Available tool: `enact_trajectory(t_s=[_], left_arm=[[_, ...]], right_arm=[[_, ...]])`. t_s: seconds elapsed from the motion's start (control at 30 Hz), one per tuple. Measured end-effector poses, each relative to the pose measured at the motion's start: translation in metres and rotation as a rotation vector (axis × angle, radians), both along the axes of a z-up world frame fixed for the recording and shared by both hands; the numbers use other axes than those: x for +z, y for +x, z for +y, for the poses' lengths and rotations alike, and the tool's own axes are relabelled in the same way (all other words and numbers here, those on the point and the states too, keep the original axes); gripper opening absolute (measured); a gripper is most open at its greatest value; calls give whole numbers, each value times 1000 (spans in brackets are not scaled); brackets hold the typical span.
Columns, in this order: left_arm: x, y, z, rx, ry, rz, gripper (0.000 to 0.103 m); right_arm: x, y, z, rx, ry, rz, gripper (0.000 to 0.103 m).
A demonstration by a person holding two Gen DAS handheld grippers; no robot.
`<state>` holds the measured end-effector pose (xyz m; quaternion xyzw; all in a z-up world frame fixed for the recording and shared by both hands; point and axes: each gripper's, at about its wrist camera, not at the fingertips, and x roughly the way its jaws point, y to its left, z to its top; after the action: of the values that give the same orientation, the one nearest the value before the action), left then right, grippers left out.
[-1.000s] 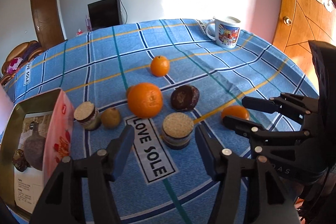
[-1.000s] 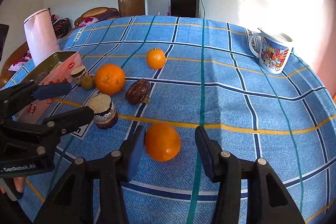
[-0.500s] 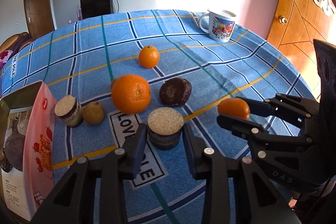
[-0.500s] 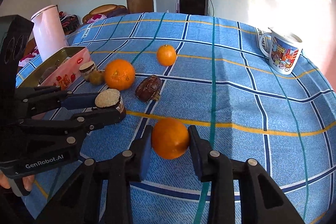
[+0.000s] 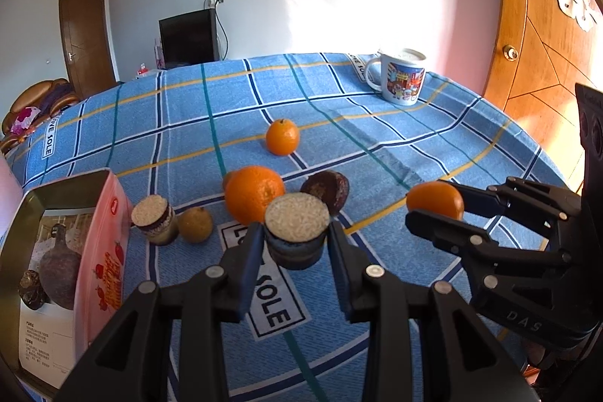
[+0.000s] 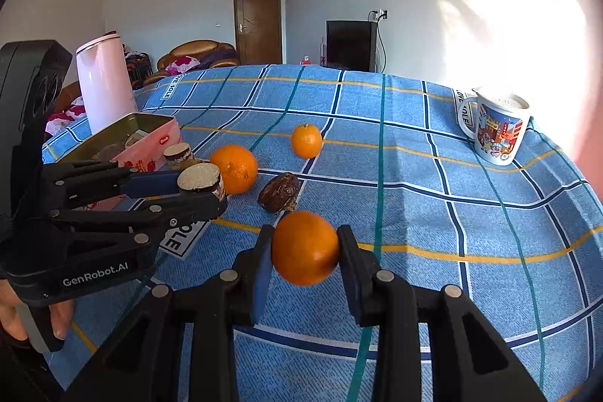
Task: Organize fruits
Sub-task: 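Carry the orange and the jar over the metal tin with both tools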
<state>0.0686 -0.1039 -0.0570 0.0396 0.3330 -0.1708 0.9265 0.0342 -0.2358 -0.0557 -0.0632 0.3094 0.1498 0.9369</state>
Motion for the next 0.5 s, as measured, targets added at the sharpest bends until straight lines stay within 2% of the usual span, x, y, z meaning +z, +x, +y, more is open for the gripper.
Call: enact_trajectory(t_s=[0.5], left_arm=[[9,-11,7,36,-29,-82,36]], right_arm=[[8,-16,-4,-11,29,-99,35]])
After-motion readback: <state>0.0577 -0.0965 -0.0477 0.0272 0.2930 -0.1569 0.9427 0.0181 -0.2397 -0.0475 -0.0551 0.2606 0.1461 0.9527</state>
